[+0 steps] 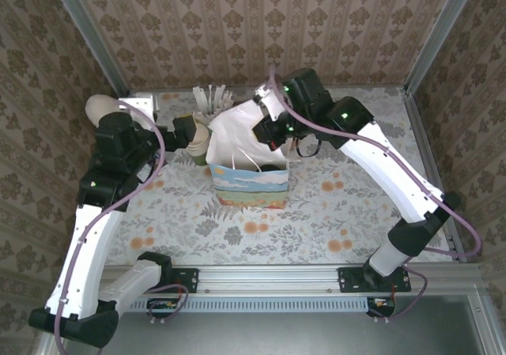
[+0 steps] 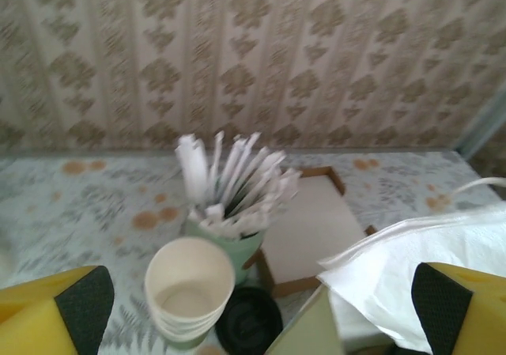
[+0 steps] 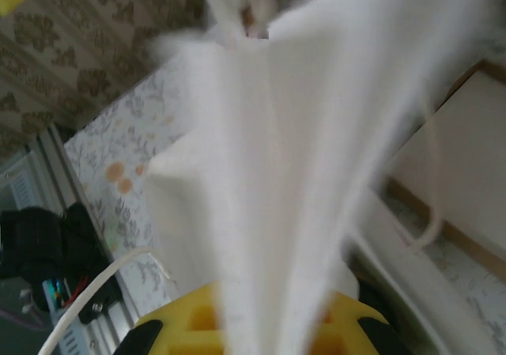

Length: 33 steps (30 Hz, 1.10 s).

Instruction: Pack the takeout coffee

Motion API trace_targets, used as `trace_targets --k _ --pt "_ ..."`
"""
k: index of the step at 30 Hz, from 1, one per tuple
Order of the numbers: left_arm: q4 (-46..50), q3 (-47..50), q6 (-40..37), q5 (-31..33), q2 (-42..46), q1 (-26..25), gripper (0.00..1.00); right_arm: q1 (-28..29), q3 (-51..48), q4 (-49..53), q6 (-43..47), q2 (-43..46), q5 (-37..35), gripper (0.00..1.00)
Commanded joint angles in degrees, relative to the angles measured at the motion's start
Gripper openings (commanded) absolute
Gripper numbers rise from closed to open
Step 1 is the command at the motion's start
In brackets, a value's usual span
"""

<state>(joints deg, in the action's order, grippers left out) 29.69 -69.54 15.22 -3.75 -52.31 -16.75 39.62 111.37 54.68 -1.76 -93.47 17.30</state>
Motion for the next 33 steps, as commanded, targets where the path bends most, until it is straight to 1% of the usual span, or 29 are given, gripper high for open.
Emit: trace_targets --k 1,4,6,8,10,13,17,21,25,29,33 --pt "4.4 3.9 6.4 8.1 0.5 0.5 1.0 0.4 2.6 6.9 6.0 -1.1 6.1 0.0" --pt "3.3 7.1 10.8 9.5 0.9 0.7 1.0 -0.6 3.3 11.9 15.2 -1.9 11.6 0.0" --pt "2.0 9.2 14.0 8.5 0.6 0.8 1.0 -0.5 6.6 15.8 17.7 -4.2 10.1 0.01" --pt "0.9 11.4 16.8 6.3 -0.1 0.8 1.0 -0.6 11.7 19.5 18.0 -8.2 7.8 0.03" --pt "1.5 12.2 18.7 5.7 -1.0 0.8 1.0 -0.5 14.1 20.2 17.8 -11.2 6.9 0.04" --pt "2.7 12.7 20.3 6.3 -1.8 0.8 1.0 -0.6 18.3 21.7 19.2 -15.9 10.1 0.04" --pt "3.3 13.9 21.0 5.8 -1.6 0.8 1.0 -0.3 28.0 26.0 19.2 -23.1 12.5 0.04" --pt "5.7 15.3 22.1 5.2 -1.1 0.8 1.0 0.0 29.4 26.6 18.3 -25.4 13.3 0.04" --pt "8.5 16.0 22.4 -0.5 -0.3 0.8 1.0 0.3 28.6 27.1 16.8 -26.5 10.3 0.04" --pt "7.2 17.8 23.2 -7.6 1.4 0.8 1.0 0.6 27.7 26.7 15.2 -27.3 7.2 0.04" --pt "4.8 19.0 24.1 -10.6 1.8 0.8 1.0 2.0 27.6 26.5 14.4 -28.8 5.9 0.04"
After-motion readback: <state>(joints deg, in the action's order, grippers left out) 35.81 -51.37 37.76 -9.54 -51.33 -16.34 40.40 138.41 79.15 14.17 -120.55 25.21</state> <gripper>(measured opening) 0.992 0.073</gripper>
